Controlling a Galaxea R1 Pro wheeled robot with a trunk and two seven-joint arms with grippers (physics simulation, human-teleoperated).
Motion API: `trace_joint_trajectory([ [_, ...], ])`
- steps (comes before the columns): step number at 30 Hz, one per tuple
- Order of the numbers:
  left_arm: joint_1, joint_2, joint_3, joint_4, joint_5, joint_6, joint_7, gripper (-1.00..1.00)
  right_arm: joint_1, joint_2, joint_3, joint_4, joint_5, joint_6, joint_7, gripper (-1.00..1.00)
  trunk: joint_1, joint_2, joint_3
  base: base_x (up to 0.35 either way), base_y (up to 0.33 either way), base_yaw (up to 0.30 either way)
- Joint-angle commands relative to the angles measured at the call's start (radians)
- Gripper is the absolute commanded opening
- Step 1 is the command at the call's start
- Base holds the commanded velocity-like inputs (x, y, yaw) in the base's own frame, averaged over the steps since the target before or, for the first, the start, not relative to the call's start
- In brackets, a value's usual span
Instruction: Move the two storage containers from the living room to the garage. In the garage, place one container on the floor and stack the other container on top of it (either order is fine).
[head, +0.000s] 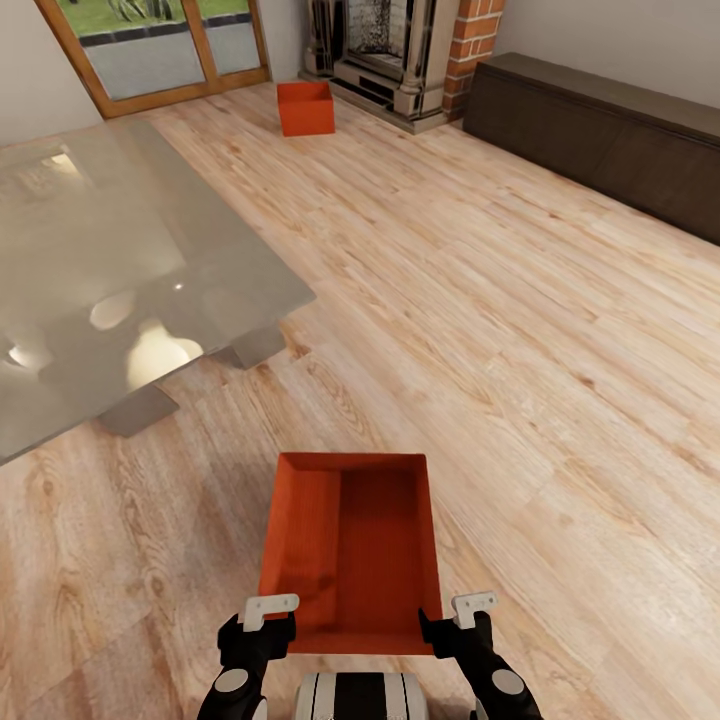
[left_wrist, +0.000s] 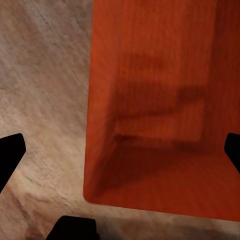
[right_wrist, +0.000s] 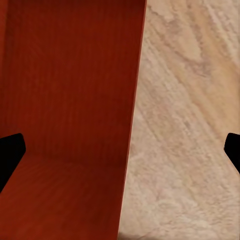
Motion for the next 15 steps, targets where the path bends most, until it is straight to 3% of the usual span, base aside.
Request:
trace_joint_trajectory([
  [1, 0.0, 0.0, -0.002, -0.001, 0.006, 0.004, 0.007, 1.0, 0.0, 0.0, -0.001, -0.002, 0.009, 0.006, 0.003, 1.0, 0.004, -0.007, -0.004, 0.0, 0.0, 0.0],
  [6, -0.001, 0.0, -0.003, -0.001, 0.006, 0.004, 0.007, 1.0, 0.0, 0.0, -0.001, -0.002, 0.009, 0.006, 0.003, 1.0, 0.023, -0.042, -0.019, 0.0, 0.0, 0.0],
  [15, 0.0, 0.011, 0.0, -0.001, 0.004, 0.004, 0.009, 1.0, 0.0, 0.0, -0.001, -0.002, 0.009, 0.006, 0.003, 1.0, 0.023, -0.042, -0.019, 0.0, 0.0, 0.0],
])
